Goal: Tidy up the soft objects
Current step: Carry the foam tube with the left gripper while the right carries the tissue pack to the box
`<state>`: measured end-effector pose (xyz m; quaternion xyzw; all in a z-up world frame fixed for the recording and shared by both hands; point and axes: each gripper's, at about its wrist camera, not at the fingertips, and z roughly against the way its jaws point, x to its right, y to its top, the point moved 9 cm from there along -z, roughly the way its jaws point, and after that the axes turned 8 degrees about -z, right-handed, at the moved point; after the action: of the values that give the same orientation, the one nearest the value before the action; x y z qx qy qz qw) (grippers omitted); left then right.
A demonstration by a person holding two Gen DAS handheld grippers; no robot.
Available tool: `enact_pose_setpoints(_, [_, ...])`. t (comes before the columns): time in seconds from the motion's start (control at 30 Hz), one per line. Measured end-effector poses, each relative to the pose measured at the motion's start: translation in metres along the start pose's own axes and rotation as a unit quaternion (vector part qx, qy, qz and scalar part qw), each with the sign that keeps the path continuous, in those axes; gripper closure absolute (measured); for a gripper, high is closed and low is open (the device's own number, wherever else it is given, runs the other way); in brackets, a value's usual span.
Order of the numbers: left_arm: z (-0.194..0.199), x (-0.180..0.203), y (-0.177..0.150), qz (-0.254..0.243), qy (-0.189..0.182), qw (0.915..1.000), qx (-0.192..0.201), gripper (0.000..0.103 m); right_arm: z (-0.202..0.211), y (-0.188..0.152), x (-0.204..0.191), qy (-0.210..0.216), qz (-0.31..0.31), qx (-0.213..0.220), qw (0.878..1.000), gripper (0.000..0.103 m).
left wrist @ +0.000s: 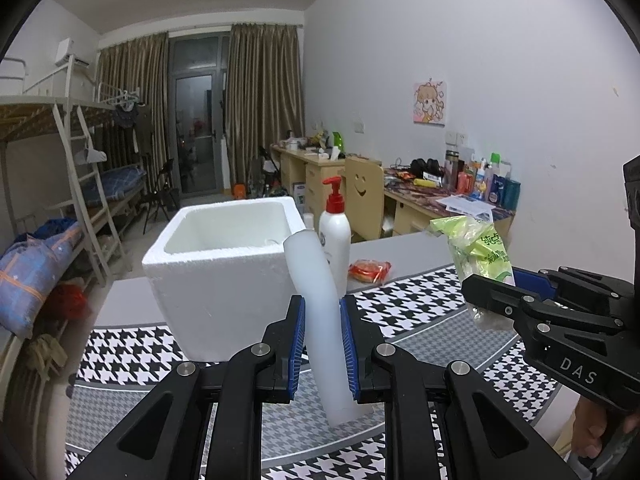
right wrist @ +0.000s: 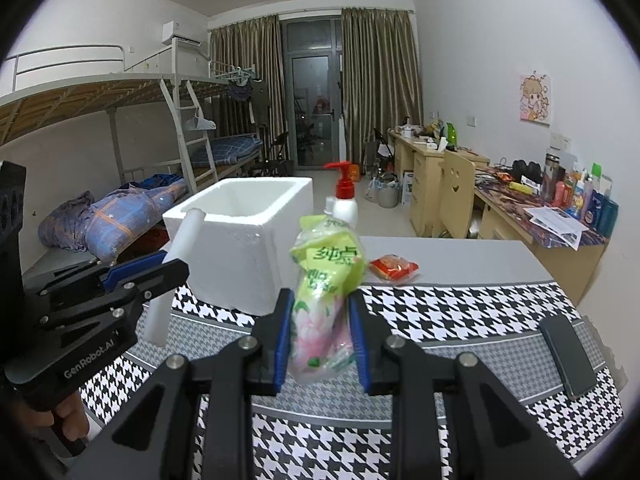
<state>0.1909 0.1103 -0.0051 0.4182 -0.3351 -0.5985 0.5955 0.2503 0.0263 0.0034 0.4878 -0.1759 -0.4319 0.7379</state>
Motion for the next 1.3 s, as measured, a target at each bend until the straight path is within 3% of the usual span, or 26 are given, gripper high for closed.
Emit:
enact_pose_setpoints(0.8, [0.001,-0.025,0.036,0.006,0.005,0.9996,0.026,0.083,-0.005,0.037,-0.033,0.039,0.013,0.002,0.999,0.071])
enact_pose_setpoints(1.3, [-0.01,-0.057,0.061,0.012,0.042,0.9984,0.035,0.083,-0.015,0.061,-0.047,0.051,0.022,0.007,0.998,0.071])
